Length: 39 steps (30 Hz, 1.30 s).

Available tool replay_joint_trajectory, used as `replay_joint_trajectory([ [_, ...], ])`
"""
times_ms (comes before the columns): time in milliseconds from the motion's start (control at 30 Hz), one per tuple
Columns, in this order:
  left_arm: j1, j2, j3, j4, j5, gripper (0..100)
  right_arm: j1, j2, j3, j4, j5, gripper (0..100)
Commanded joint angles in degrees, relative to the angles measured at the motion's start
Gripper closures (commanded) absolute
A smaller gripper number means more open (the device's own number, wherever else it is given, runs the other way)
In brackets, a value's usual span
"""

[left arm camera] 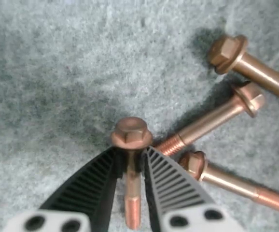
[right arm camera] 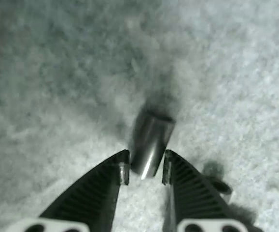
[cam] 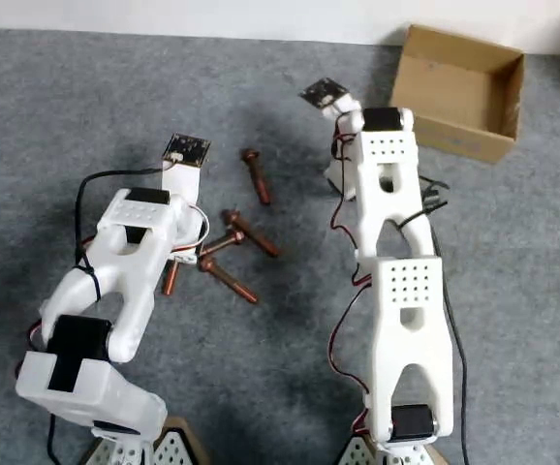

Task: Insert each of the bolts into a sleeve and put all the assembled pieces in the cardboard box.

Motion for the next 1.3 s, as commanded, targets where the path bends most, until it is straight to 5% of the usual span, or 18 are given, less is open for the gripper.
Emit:
replay_joint_trajectory([
  [0, -0.3, -3.3, -0.1, -0.8, -0.6, 99, -0.8, -1.7, -2.3, -2.7, -1.2, 87.9],
  [600, -0.3, -3.3, -0.1, -0.8, -0.6, 99, 1.2, 7.6, -0.7, -5.2, -1.3, 88.3],
  [733, -0.3, -3.3, -0.1, -0.8, -0.6, 99, 1.4, 7.4, -2.9, -4.4, -4.2, 99.8],
  [1000, -0.3, -3.8, -0.1, -0.4, -0.4, 99, 1.6, 7.5, -22.5, 12.1, -7.6, 99.3],
  [1267, -0.2, -4.4, -1.9, 4.1, -0.3, 99, 4.8, 6.7, -26.8, 13.1, -14.7, 99.4],
])
